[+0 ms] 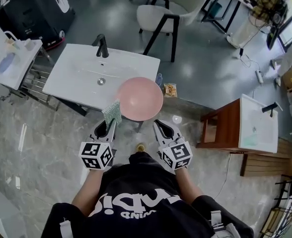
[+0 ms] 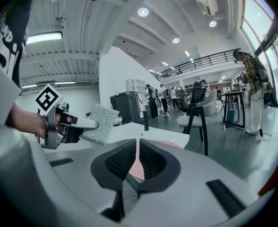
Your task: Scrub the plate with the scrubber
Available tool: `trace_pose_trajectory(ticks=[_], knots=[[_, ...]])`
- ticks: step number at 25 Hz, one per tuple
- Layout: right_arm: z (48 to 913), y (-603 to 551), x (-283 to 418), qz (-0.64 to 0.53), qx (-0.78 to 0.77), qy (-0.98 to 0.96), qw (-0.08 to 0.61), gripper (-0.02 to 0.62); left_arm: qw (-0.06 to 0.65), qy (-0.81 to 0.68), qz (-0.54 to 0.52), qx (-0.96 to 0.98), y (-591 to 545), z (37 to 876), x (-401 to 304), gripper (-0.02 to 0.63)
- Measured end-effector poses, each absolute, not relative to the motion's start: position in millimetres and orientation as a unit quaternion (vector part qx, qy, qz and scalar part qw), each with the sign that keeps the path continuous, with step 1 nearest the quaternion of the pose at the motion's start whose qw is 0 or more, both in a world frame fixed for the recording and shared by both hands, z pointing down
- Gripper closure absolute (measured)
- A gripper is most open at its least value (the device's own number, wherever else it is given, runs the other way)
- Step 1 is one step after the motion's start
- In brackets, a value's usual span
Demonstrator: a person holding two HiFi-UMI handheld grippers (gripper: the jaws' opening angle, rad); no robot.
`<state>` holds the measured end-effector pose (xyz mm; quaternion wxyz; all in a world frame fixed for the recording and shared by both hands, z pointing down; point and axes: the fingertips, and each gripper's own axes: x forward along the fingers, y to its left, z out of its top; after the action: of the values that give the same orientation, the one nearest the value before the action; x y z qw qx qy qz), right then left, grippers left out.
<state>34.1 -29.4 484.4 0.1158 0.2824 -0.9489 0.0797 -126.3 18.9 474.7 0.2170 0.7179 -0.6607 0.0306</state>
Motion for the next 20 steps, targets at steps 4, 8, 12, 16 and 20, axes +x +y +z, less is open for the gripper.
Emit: trace_pose_trajectory(ticks=[4,8,12,16,20], knots=[[497.1,-58.1,29.7,0.099,0.275,-0.948,0.126,0.574,0.226,-0.670,0.026,0.707,0.9,475.9,-133.7,0.512],[511.3,-66.1,17.1,0.113,0.258,-0.947,0.155,0.574,0.234,-0.671,0.026,0.703,-8.2,476.6,-143.9,0.512],[522.7,-80.5,12.2,0.137,0.276,-0.935,0.174,0.564,0.236,-0.664,0.022,0.709,-18.9,472.3,-157.4,0.513],[529.3,-94.9,8.4,0.155,0.294,-0.925,0.183,0.488,0.242,-0.652,0.027,0.718,-29.8,476.5,-168.3,0.513],[542.8,-111.5,13.2,0.173,0.320,-0.911,0.193,0.440,0.250,-0.643,0.028,0.723,-41.0,483.1,-174.2,0.514]])
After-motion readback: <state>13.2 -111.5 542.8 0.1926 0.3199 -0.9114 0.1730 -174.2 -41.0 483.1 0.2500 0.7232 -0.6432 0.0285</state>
